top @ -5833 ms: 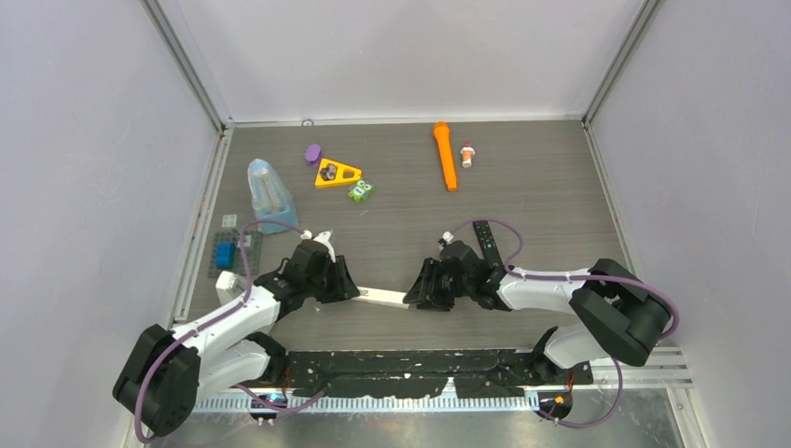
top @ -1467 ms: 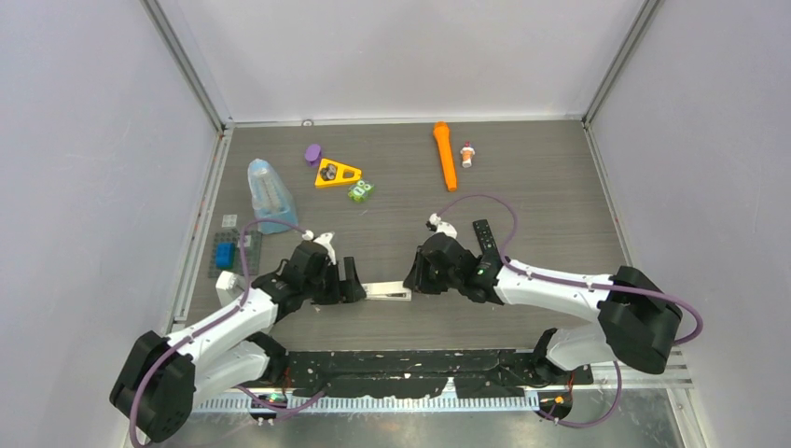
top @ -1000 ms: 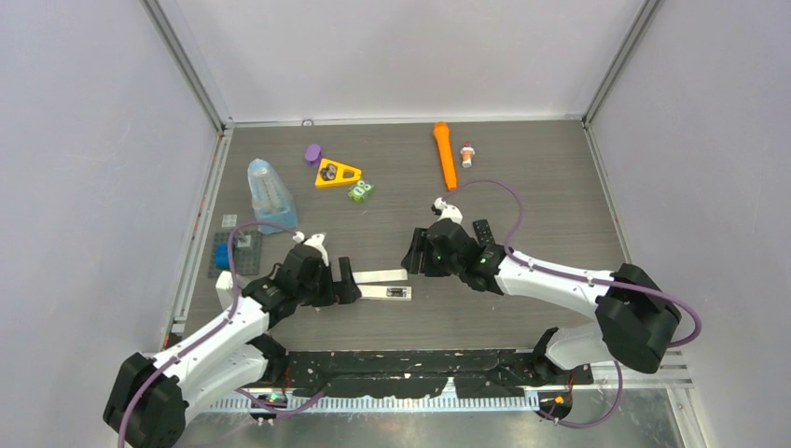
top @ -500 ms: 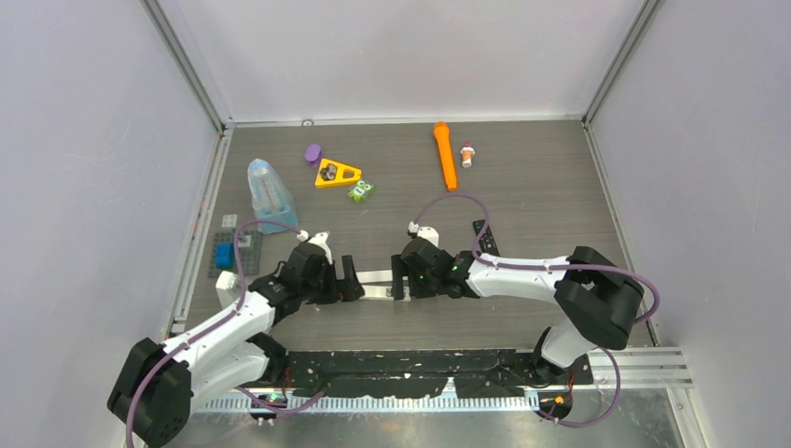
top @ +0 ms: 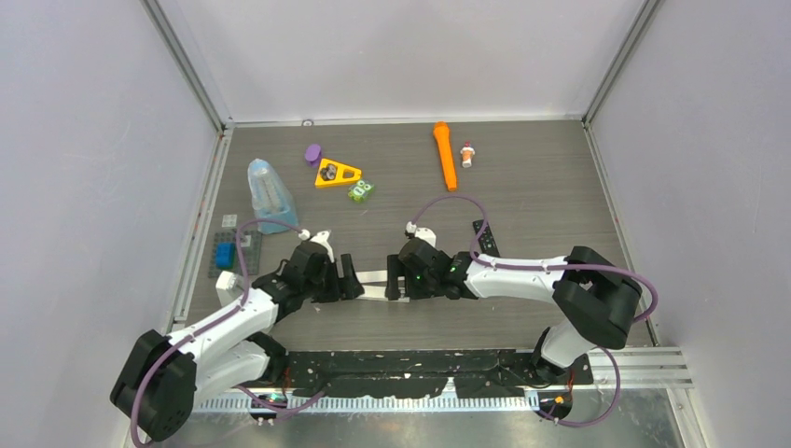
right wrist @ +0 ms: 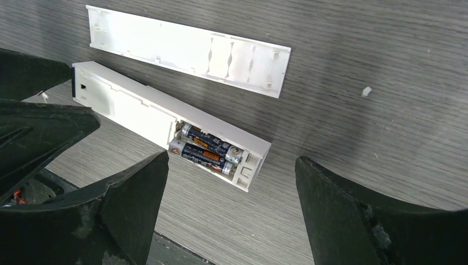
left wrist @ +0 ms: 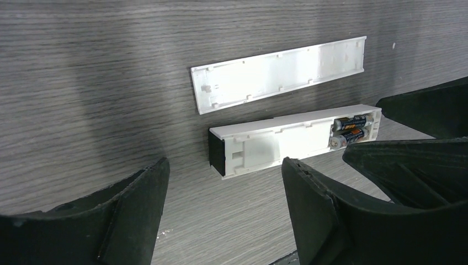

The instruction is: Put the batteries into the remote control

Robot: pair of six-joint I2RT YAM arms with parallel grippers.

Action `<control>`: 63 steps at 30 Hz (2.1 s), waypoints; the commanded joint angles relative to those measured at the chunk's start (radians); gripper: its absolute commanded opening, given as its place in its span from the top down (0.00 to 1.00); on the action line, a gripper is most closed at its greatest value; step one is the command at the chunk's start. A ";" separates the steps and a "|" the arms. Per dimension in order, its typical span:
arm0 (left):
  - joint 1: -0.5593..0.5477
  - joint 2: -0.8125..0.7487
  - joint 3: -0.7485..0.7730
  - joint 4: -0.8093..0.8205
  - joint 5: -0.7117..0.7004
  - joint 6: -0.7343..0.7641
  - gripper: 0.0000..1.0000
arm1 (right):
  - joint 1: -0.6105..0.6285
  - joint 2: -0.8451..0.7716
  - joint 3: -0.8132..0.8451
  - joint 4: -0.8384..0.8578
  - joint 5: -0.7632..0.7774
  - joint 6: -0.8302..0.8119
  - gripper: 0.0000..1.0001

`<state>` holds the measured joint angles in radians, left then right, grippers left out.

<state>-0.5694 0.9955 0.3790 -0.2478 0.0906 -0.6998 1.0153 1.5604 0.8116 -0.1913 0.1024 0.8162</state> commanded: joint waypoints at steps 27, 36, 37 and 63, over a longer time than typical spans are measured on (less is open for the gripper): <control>-0.003 0.053 -0.037 -0.019 0.018 -0.009 0.32 | 0.002 0.055 -0.020 0.117 -0.065 0.105 0.38; -0.004 0.053 -0.037 -0.018 0.021 -0.011 0.32 | 0.002 0.113 -0.012 0.106 -0.067 0.090 0.41; -0.003 0.054 -0.037 -0.017 0.020 -0.011 0.32 | 0.002 0.116 -0.013 0.105 -0.064 0.089 0.42; -0.004 0.056 -0.045 -0.017 0.017 -0.018 0.33 | 0.009 0.162 0.051 0.054 -0.044 0.106 0.22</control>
<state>-0.5686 1.0271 0.3782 -0.2100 0.0971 -0.7029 1.0134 1.6547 0.8600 -0.0891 0.0273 0.9192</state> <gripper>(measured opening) 0.676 0.796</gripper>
